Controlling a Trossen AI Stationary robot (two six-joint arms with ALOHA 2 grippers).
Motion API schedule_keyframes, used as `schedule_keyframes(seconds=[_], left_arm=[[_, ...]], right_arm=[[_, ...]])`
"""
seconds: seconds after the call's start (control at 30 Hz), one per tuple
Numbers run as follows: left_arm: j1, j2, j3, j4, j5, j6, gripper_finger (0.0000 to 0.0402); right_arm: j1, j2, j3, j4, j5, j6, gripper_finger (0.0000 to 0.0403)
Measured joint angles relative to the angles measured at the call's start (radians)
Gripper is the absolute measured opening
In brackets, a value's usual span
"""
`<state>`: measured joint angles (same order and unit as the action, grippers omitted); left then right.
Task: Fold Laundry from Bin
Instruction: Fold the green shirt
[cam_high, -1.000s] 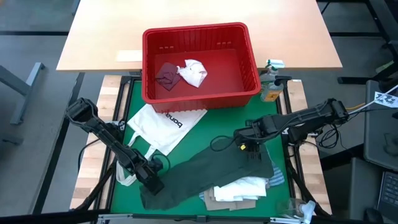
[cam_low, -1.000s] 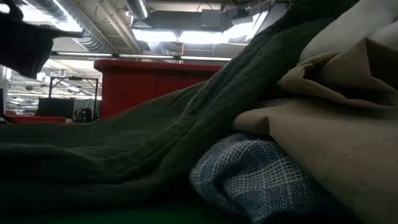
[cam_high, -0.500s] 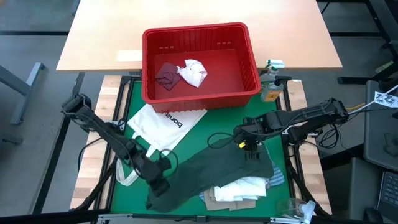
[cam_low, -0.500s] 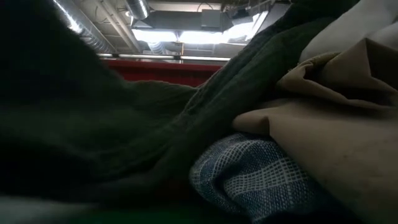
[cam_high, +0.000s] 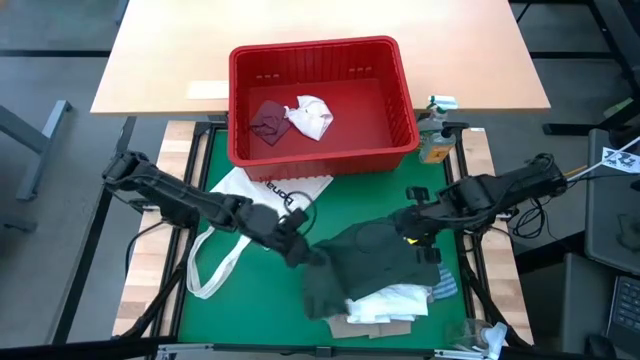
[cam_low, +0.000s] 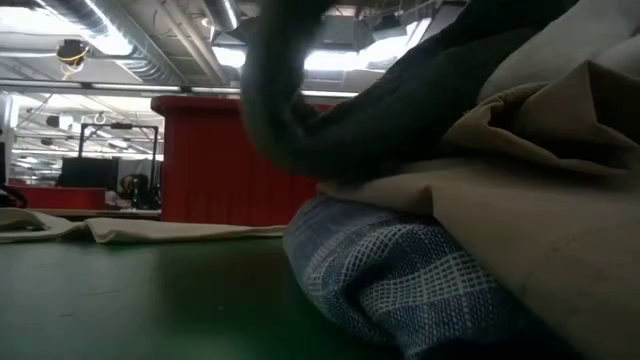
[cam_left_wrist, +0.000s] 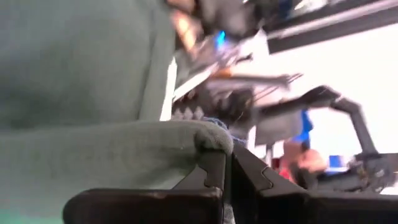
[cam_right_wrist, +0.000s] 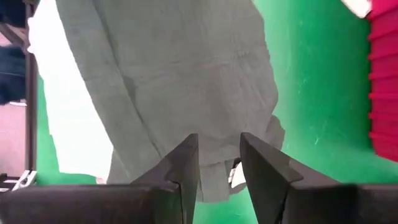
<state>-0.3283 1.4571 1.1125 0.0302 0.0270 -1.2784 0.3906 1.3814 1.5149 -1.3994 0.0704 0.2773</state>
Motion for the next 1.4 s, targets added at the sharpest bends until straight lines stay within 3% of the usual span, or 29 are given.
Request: schedule_keyframes(seconds=[0.2,0.43,0.93,1.13,1.4], left_arm=[[0.077,0.097,0.001,0.337,-0.002,0.057,0.0000],[0.126,0.235,0.024,0.534,-0.017,0.059,0.0000],[0.214,0.676,0.572,0.527,0.149,0.170,0.0000],[0.224,0.804,0.655,0.522,0.135,0.162,0.0006],[0.228,0.900,0.676,0.523,0.050,0.162,0.0008]], right_arm=[[0.043,-0.055,0.012,-0.013,0.033,0.057,0.0117],[0.041,-0.109,0.012,-0.014,0.047,0.089,0.0117],[0.041,-0.134,0.012,-0.104,-0.001,0.093,0.0117],[0.041,-0.146,0.012,-0.160,-0.003,0.110,0.0117],[0.041,-0.166,0.012,-0.173,-0.010,0.111,0.0117]])
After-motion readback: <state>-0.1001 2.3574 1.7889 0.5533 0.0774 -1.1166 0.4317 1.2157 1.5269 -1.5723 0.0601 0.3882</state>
